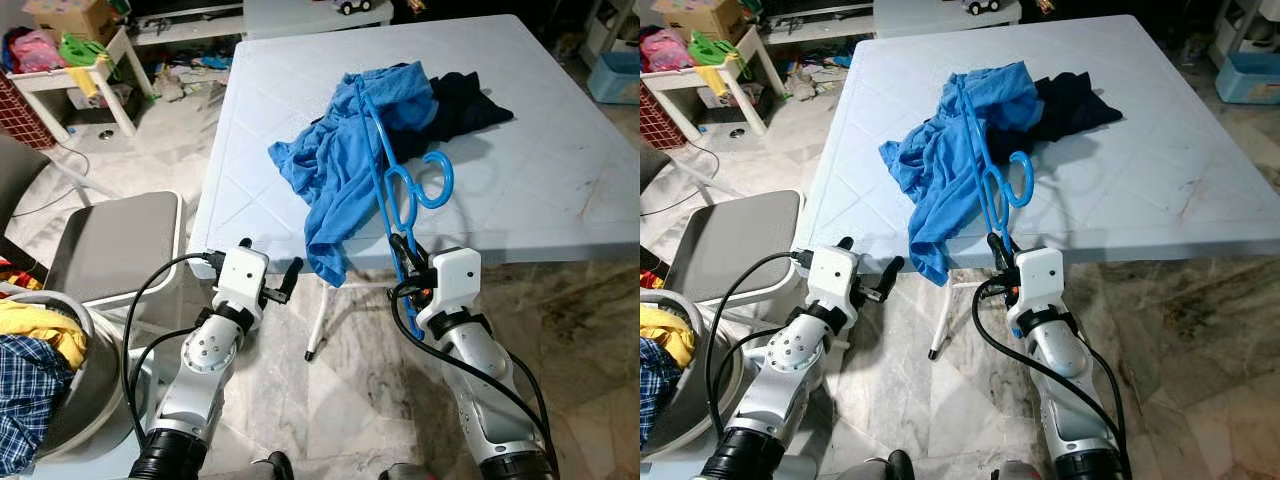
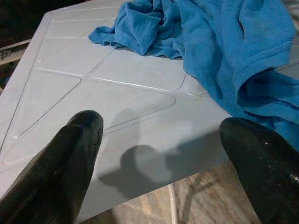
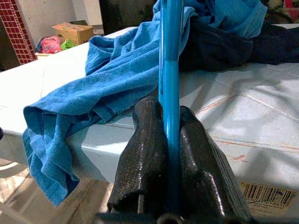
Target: Hang hanger
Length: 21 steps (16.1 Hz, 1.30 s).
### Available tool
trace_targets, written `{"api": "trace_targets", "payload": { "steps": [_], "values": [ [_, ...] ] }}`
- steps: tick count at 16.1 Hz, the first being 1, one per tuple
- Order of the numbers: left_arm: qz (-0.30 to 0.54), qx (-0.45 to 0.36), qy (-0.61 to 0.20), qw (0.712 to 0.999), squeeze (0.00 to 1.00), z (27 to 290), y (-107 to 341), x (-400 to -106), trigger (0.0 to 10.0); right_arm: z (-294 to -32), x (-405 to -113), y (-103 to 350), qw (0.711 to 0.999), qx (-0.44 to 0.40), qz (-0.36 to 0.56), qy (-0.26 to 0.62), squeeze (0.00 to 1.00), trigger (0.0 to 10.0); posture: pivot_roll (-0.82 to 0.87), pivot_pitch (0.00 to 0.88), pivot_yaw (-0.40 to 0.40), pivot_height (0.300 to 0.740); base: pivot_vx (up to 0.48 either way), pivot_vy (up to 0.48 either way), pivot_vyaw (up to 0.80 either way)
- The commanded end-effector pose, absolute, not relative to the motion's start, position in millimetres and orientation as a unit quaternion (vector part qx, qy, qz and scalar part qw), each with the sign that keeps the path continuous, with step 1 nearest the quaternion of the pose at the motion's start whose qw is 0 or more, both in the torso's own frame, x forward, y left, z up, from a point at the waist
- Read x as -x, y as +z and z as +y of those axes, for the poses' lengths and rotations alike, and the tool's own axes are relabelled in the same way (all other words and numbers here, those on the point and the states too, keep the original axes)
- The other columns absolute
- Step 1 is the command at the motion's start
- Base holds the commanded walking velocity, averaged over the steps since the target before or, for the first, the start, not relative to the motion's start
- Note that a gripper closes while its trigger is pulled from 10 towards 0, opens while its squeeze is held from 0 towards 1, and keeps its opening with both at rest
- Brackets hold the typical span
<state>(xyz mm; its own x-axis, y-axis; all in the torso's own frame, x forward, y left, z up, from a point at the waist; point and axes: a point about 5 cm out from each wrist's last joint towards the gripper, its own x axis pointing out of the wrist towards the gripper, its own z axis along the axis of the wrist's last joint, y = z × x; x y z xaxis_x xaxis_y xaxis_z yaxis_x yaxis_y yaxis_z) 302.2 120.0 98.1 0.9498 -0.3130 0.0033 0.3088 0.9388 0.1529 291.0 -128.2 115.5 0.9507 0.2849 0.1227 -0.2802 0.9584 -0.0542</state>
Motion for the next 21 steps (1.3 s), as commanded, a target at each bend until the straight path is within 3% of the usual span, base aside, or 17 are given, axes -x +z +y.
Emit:
{"api": "trace_targets", "payload": {
  "steps": [1,12,18,21],
  "values": [
    [-0.015,-0.085,-0.149,0.985,0.00,125.3,98.2,-300.0,10.0,-126.7,-288.9,101.9,0.989,0.015,-0.026,0.148,0.00,10.0,-0.18,0.149,0.065,0.740,0.000,0.000,0.00],
    [-0.012,-0.086,-0.147,0.985,0.00,125.2,97.2,-298.7,10.0,-126.8,-287.1,101.1,0.988,0.015,-0.025,0.149,0.00,10.0,-0.19,0.159,0.069,0.740,0.000,-0.274,0.68],
    [0.005,-0.063,-0.142,0.988,0.00,128.6,92.7,-297.6,10.0,-128.5,-285.6,99.1,0.989,0.012,-0.020,0.147,0.00,10.0,-0.19,0.162,0.061,0.740,0.000,0.000,0.13],
    [0.009,-0.056,-0.141,0.988,0.00,128.0,91.5,-296.8,10.0,-129.1,-286.1,99.8,0.989,0.011,-0.021,0.148,0.00,10.0,-0.19,0.164,0.058,0.740,0.000,0.465,0.00]
  ]
}}
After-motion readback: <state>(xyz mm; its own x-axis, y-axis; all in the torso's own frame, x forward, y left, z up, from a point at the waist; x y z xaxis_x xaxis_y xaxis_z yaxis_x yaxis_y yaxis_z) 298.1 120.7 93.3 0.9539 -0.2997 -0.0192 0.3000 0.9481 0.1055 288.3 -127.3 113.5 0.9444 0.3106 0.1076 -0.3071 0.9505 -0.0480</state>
